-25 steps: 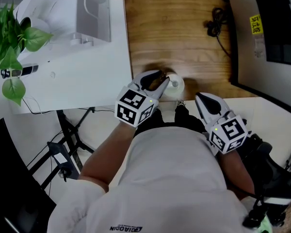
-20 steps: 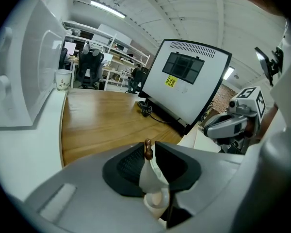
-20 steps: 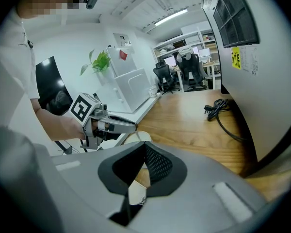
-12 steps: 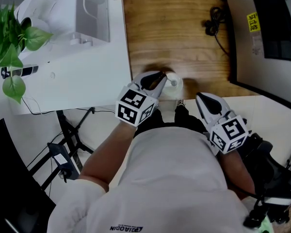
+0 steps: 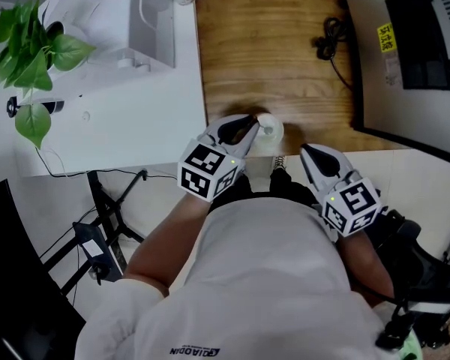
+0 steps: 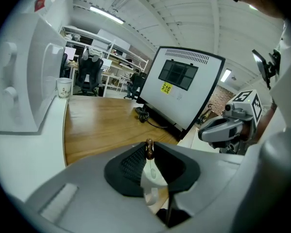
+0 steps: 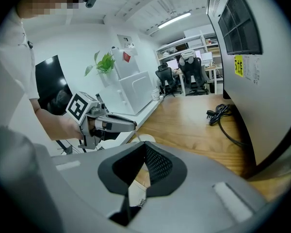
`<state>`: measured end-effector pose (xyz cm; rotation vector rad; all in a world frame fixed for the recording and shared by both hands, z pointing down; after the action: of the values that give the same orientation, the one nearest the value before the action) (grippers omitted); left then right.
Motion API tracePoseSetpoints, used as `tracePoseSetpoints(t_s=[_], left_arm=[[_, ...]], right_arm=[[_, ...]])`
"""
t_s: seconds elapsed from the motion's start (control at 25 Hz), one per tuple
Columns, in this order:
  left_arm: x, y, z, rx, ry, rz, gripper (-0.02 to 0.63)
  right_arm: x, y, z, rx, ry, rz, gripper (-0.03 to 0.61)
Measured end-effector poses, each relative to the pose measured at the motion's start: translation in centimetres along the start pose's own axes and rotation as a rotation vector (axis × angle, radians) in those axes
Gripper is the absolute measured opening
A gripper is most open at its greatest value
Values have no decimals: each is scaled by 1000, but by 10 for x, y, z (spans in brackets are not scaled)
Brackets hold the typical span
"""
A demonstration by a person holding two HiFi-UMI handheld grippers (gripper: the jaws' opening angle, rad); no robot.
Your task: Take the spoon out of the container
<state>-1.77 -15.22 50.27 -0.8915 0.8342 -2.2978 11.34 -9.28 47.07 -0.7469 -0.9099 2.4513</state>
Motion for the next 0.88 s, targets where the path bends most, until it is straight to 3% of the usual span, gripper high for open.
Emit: tracePoseSetpoints(t_s=[0.56,0.88], left_arm=[[-20,22,-55,-119,3,21,54],[-41,32,-94,-191,35,21,54]], right_arm=[[26,24,-14,-68,-13,-67,8],[37,41,-16,-107,20,-121,8]])
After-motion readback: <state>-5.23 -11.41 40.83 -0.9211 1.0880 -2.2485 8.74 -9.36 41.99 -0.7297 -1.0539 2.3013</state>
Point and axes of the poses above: the fingertips, and each gripper's own axes: z forward along the fingers, x to its left, y out of its top, the point moved 3 cm from there along -z, backward along the fingers, and after that the axes turned 5 degrees about x, right-handed, at the moved point
